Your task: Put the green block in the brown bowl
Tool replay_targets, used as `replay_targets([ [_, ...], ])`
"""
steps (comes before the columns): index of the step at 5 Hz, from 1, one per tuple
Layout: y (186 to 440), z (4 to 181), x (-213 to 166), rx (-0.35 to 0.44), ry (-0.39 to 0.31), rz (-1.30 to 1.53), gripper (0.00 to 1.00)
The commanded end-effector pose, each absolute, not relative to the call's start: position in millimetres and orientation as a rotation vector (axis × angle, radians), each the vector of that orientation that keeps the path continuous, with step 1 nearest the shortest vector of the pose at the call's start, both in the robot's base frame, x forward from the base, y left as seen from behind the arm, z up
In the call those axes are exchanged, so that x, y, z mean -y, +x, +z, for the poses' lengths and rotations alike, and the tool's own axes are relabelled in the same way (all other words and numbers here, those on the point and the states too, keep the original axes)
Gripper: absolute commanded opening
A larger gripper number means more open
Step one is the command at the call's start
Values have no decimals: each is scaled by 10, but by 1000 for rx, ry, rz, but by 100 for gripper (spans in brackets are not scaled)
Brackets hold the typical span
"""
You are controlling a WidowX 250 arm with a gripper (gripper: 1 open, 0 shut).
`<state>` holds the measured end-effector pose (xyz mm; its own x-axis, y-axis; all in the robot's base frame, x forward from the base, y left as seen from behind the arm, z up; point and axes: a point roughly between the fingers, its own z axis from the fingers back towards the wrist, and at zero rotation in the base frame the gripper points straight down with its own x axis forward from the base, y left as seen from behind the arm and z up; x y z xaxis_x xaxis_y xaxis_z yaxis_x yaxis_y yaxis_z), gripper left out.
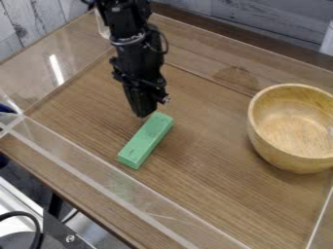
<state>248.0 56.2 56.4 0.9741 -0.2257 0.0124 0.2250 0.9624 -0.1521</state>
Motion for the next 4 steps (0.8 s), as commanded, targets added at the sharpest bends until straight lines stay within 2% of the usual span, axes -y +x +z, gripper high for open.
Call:
replay_targets([
  [1,2594,867,-528,82,-129,-248,0],
  [4,2555,933,-423,94,-147,-284,0],
])
